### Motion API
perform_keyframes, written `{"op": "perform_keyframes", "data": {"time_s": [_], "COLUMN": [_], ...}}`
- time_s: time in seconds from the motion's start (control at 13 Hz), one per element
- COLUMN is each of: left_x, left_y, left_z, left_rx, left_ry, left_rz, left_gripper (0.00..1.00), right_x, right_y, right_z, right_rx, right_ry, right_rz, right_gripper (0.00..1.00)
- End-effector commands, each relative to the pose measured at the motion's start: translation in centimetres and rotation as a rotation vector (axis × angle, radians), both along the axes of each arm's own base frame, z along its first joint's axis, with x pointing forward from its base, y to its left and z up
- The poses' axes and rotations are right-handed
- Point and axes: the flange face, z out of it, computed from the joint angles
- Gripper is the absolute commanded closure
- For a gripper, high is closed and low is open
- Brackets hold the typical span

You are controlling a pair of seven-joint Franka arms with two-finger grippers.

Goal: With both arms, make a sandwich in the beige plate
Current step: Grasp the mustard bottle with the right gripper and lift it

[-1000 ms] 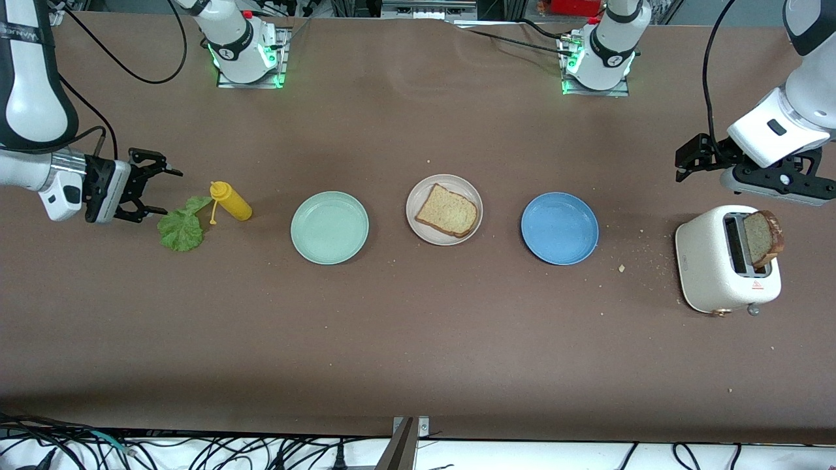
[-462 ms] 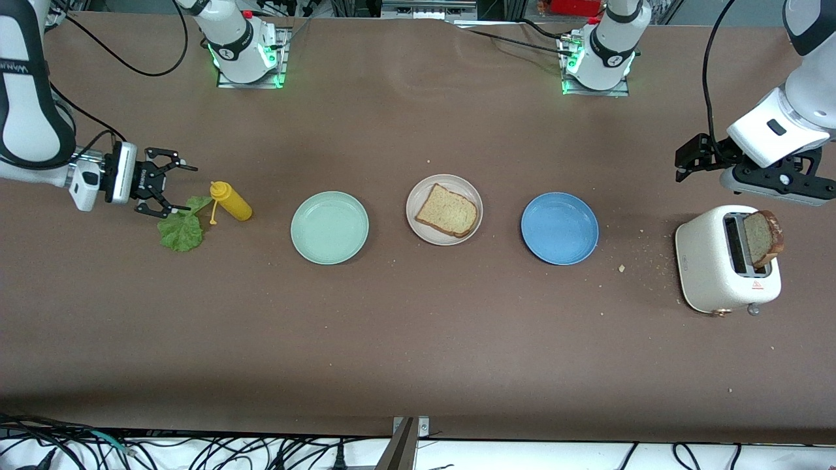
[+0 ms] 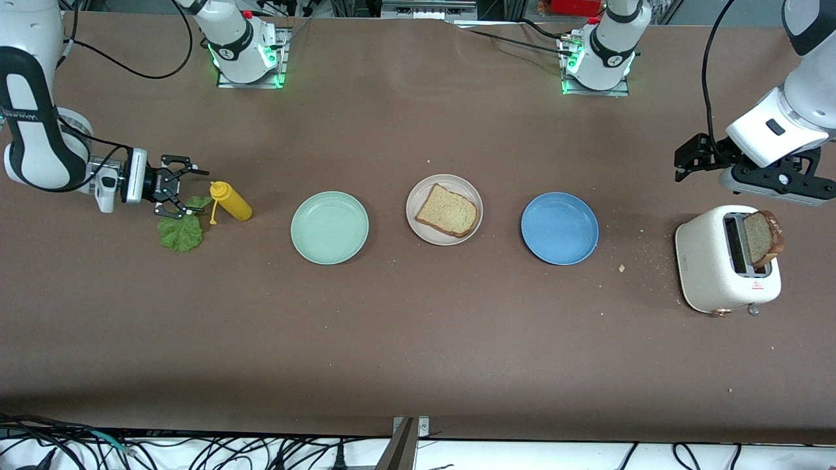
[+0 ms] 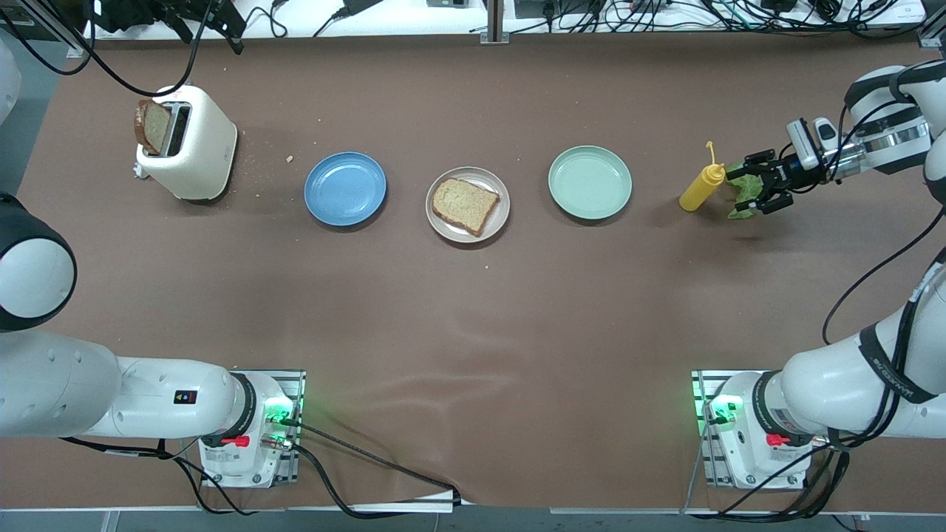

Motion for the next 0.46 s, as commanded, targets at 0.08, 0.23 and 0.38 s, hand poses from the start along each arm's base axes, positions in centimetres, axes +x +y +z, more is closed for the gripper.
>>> {"op": "perform_keyframes", "data": {"time_s": [0.08,0.23,0.38], "left_x": [-0.1,-0.1,-0.1], "left_y": [-0.1,-0.1,0.0], "left_z": [0.3,0.3,0.3], "left_rx": [-0.016,-0.016,-0.015], "left_ry": [-0.008,-0.008,-0.007], "left_rz": [0.009,0.009,0.011], "left_gripper": [0.0,0.0,0.0], "right_x": [0.4,-0.2,-0.7], "right_y": [1.1,1.6,2.0], "right_z": [-2.1,-4.1,-5.2], "right_rx": [0.089,0.131,0.157], "right_ry": [-0.014,0.008,0.016], "right_rz": [-0.016,-0.034,-0.041], "right_gripper": [0.0,0.01,0.01]}}
